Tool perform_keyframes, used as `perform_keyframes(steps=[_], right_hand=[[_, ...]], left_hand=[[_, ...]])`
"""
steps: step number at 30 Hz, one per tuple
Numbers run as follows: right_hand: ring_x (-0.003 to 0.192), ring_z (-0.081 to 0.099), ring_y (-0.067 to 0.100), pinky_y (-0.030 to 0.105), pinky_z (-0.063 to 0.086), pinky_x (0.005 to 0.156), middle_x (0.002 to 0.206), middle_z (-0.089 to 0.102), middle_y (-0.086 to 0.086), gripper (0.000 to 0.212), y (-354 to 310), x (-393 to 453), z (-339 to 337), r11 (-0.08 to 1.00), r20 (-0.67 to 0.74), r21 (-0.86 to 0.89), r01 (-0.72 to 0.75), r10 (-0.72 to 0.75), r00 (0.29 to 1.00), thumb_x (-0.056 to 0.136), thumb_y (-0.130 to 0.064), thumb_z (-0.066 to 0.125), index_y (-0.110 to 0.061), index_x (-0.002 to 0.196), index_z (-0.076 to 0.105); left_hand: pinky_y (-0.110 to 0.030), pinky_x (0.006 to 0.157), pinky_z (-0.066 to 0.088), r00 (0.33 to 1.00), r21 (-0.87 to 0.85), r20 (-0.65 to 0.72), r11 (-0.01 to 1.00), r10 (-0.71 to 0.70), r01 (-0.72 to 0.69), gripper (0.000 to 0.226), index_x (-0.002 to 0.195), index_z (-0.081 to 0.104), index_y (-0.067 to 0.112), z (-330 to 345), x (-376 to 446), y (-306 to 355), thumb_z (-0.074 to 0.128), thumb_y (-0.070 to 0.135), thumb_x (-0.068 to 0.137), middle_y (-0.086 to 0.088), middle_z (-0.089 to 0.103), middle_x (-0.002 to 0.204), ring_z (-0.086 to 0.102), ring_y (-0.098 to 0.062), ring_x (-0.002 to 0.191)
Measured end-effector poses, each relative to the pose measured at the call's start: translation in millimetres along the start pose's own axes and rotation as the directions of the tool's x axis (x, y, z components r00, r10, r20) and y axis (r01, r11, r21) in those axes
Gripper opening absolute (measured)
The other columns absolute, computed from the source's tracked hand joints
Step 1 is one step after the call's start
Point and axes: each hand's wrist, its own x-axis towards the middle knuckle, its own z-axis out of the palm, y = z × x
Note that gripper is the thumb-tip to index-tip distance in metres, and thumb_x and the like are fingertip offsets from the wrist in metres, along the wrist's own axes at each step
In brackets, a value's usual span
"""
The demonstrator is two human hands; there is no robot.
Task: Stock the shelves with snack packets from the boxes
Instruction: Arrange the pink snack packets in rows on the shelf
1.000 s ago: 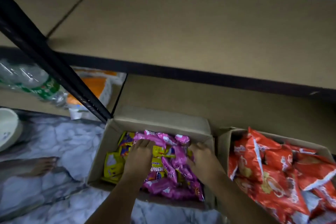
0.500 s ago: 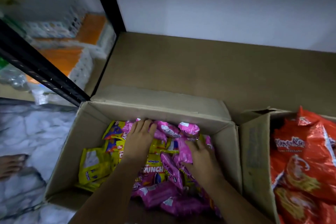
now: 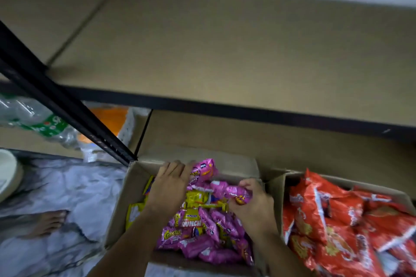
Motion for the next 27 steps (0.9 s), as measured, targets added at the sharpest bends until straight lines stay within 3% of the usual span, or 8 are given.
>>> perform_keyframes(steps=[5, 8, 10, 14, 18, 20, 23, 27], right_hand=[[0.081, 0.063, -0.004, 0.0, 0.043, 0.061, 0.09, 0.065, -0.018, 0.05, -75, -32, -82, 0.984, -0.081, 0.169, -0.062, 0.077, 0.994, 0.059, -0.024, 0.093, -0.029, 0.093, 0.057], [0.075, 0.066, -0.001, 0.015, 0.054, 0.066, 0.084, 0.069, -0.013, 0.045, -119, -51, -133, 0.971, -0.126, 0.234, -0.051, 0.083, 0.989, 0.058, -0.021, 0.092, -0.028, 0.088, 0.06], [0.069, 0.067, -0.001, 0.025, 0.058, 0.063, 0.078, 0.072, -0.012, 0.041, -150, -65, -167, 0.966, -0.137, 0.256, -0.024, 0.061, 0.989, 0.058, -0.021, 0.092, -0.03, 0.087, 0.065], [0.066, 0.07, 0.005, 0.028, 0.057, 0.063, 0.072, 0.073, -0.015, 0.037, -213, -92, -231, 0.956, -0.182, 0.286, 0.071, -0.019, 0.983, 0.058, -0.01, 0.088, -0.032, 0.083, 0.073], [0.076, 0.067, 0.011, 0.026, 0.055, 0.065, 0.083, 0.071, -0.01, 0.04, -272, -121, -288, 0.934, -0.29, 0.269, 0.234, -0.153, 0.945, 0.058, -0.008, 0.085, -0.036, 0.084, 0.074], [0.07, 0.068, 0.011, 0.02, 0.054, 0.059, 0.083, 0.07, -0.005, 0.038, -298, -132, -315, 0.917, -0.315, 0.273, 0.291, -0.201, 0.928, 0.063, -0.005, 0.084, -0.034, 0.085, 0.072], [0.067, 0.07, 0.01, 0.029, 0.059, 0.066, 0.08, 0.072, -0.006, 0.046, -331, -145, -354, 0.908, -0.328, 0.247, 0.338, -0.25, 0.911, 0.069, -0.016, 0.084, -0.038, 0.103, 0.062], [0.084, 0.07, 0.002, 0.017, 0.054, 0.076, 0.096, 0.071, -0.017, 0.06, -372, -152, -400, 0.871, -0.451, 0.174, 0.459, -0.344, 0.824, 0.071, -0.015, 0.086, -0.037, 0.117, 0.053]], left_hand=[[-0.031, 0.083, 0.048, 0.997, -0.152, -0.046, 0.986, 0.062, -0.068, 0.075, 0.153, 0.032, 0.03, -136, -5, 23, 0.068, 0.017, 0.089, 0.005, 0.063, 0.103, 0.058, -0.016, 0.091], [-0.032, 0.083, 0.04, 0.99, -0.258, -0.136, 0.963, 0.045, -0.079, 0.047, 0.152, 0.031, 0.034, -222, -7, 37, 0.036, 0.031, 0.105, 0.009, 0.054, 0.102, 0.051, -0.014, 0.092], [-0.034, 0.091, 0.038, 0.989, -0.331, -0.145, 0.94, 0.031, -0.078, 0.047, 0.151, 0.028, 0.04, -277, -7, 44, 0.021, 0.05, 0.106, 0.014, 0.046, 0.106, 0.046, -0.01, 0.1], [-0.03, 0.089, 0.035, 0.977, -0.35, -0.192, 0.924, 0.09, -0.154, 0.066, 0.145, 0.036, 0.043, -368, -4, 50, 0.038, 0.079, 0.09, 0.018, 0.044, 0.107, 0.047, -0.004, 0.102], [-0.032, 0.084, 0.037, 0.948, -0.334, -0.302, 0.92, 0.101, -0.204, 0.06, 0.135, 0.05, 0.038, -447, 3, 56, 0.044, 0.076, 0.09, 0.015, 0.046, 0.106, 0.052, -0.008, 0.099], [-0.032, 0.081, 0.036, 0.918, -0.292, -0.375, 0.924, 0.125, -0.245, 0.057, 0.13, 0.057, 0.034, -485, 9, 58, 0.046, 0.073, 0.091, 0.012, 0.046, 0.109, 0.05, -0.008, 0.099], [-0.029, 0.081, 0.033, 0.866, -0.224, -0.462, 0.919, 0.192, -0.324, 0.055, 0.129, 0.058, 0.031, -536, 18, 60, 0.046, 0.07, 0.092, 0.012, 0.043, 0.111, 0.045, -0.009, 0.096], [-0.026, 0.09, 0.029, 0.81, -0.18, -0.547, 0.915, 0.212, -0.361, 0.058, 0.136, 0.055, 0.028, -594, 33, 61, 0.046, 0.067, 0.094, 0.012, 0.047, 0.114, 0.048, -0.01, 0.104]])
